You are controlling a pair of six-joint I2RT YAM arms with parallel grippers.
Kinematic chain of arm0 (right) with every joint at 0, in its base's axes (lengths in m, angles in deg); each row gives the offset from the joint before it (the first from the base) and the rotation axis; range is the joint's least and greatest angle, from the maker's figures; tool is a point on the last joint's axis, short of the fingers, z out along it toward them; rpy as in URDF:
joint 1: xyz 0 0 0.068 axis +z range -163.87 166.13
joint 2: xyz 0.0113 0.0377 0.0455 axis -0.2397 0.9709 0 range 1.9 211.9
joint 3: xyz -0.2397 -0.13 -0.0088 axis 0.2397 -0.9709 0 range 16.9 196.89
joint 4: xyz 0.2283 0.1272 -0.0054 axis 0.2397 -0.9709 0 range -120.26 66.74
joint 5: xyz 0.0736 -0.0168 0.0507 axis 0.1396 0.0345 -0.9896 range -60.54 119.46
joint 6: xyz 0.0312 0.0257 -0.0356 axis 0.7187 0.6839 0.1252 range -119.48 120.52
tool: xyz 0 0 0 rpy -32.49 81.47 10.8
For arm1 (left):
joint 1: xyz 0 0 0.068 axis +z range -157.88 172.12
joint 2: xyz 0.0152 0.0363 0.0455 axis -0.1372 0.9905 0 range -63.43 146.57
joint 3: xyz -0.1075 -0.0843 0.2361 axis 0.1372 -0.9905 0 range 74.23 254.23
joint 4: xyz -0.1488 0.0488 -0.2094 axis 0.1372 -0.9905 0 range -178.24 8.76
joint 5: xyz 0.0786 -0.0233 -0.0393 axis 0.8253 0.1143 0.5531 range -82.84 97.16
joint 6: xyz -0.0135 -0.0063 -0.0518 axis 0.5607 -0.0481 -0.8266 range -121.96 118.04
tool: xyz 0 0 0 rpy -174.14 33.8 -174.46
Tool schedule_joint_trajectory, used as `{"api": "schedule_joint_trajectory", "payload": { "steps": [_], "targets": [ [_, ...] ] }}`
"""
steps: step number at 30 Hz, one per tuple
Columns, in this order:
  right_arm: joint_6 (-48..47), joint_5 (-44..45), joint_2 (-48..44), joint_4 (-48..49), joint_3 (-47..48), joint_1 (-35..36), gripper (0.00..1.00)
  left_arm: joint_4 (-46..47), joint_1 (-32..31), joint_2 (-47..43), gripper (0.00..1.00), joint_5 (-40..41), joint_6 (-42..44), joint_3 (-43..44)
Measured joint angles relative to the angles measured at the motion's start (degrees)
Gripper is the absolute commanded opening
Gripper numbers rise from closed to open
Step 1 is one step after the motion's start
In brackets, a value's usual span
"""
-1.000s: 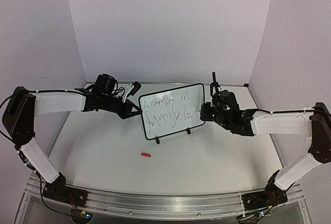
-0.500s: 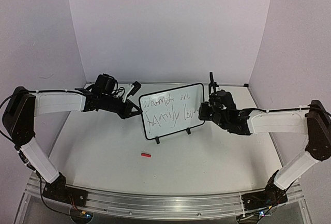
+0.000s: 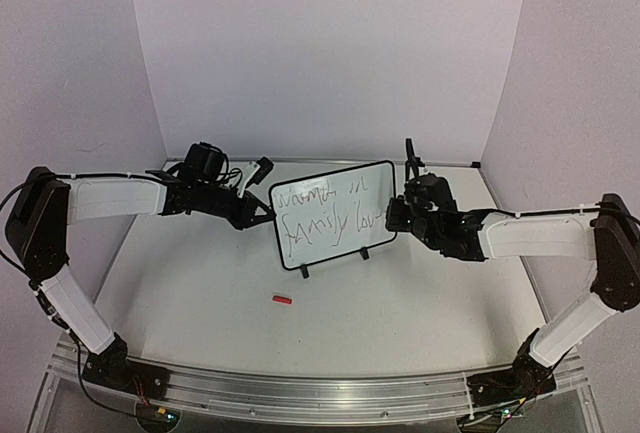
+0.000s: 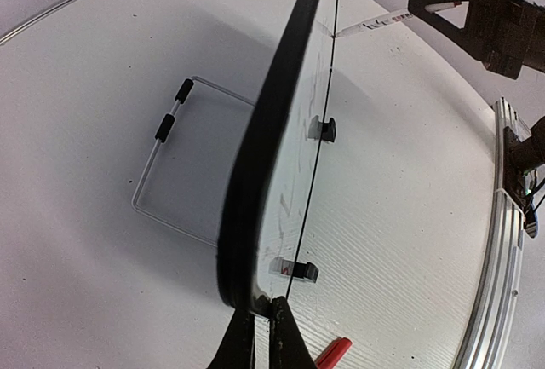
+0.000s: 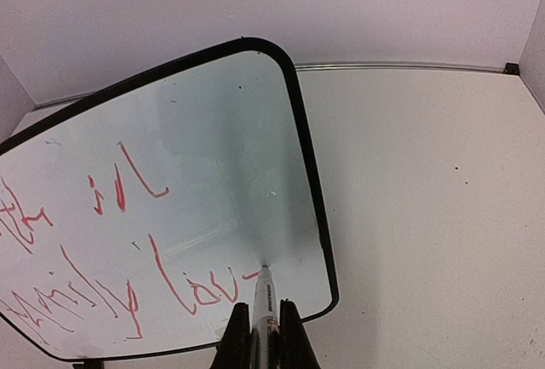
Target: Write a sentence on the whiteboard
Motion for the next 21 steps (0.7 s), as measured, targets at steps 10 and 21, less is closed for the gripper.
{"api": "schedule_joint_trajectory", "payload": {
  "steps": [10, 21],
  "targets": [
    [-0.7, -1.1, -1.1, 1.1, 0.0, 0.0, 0.0, 0.0, 0.0, 0.0, 0.0, 0.0, 0.0, 0.0],
    [-0.5, -3.4, -1.2, 1.4, 0.0, 0.0, 0.0, 0.0, 0.0, 0.0, 0.0, 0.0, 0.0, 0.0]
  ]
}}
